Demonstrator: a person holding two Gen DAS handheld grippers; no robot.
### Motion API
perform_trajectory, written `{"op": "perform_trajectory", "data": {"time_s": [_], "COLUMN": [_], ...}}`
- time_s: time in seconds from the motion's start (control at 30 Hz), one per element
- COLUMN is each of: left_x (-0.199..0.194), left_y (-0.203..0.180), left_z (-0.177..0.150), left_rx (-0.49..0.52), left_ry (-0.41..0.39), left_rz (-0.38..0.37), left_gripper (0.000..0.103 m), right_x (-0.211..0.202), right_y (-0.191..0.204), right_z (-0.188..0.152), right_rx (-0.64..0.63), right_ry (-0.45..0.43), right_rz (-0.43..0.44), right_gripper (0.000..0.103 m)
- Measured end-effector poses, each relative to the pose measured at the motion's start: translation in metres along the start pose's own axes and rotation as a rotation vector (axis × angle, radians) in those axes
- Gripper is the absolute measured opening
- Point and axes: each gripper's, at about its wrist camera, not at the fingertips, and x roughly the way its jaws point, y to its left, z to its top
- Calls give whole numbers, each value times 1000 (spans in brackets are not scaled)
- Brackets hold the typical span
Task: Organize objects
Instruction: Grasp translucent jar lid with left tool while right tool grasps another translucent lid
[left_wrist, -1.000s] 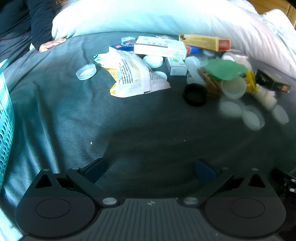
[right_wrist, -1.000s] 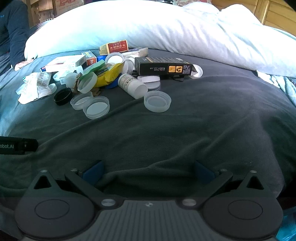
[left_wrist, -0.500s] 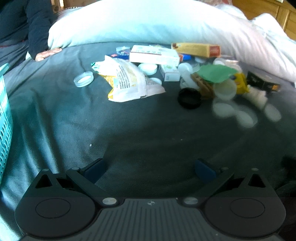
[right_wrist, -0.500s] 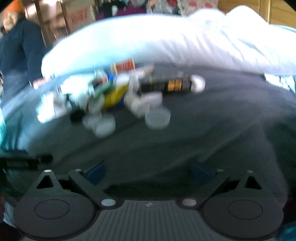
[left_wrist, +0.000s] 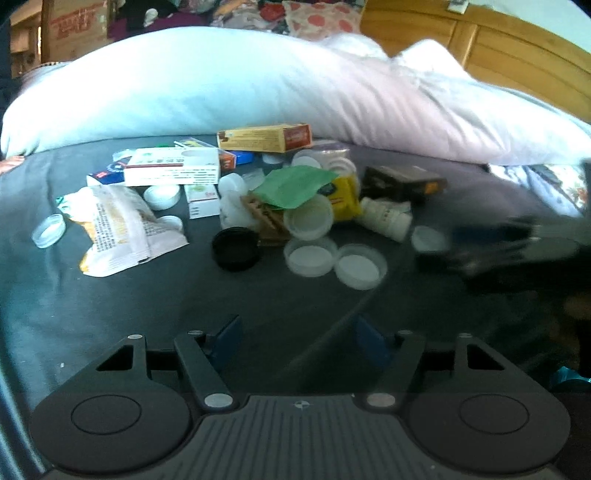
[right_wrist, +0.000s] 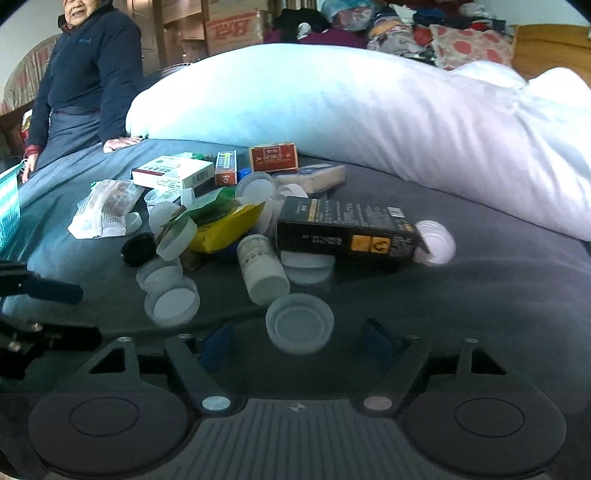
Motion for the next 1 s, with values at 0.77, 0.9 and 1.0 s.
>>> {"op": "perform_trajectory", "data": {"time_s": [0.77,0.9,1.0], "left_x": [52,52,45], "left_y": [-43,-47,-47], "left_z": [17,19,21], "left_rx": [107,115,108], "left_ry": [-84,-84,-92], "left_rz": [-92,-86,-68], "left_gripper": [45,40,40], "right_x": [-42,-47,-52], "right_y": [-23,-21,-18], "right_z": [-28,-20,-13], "right_rx": [195,196,192], "right_ry": [-94,-110,-120], "right_rz": [-46,-64,-77], "right_gripper": [42,42,42]}}
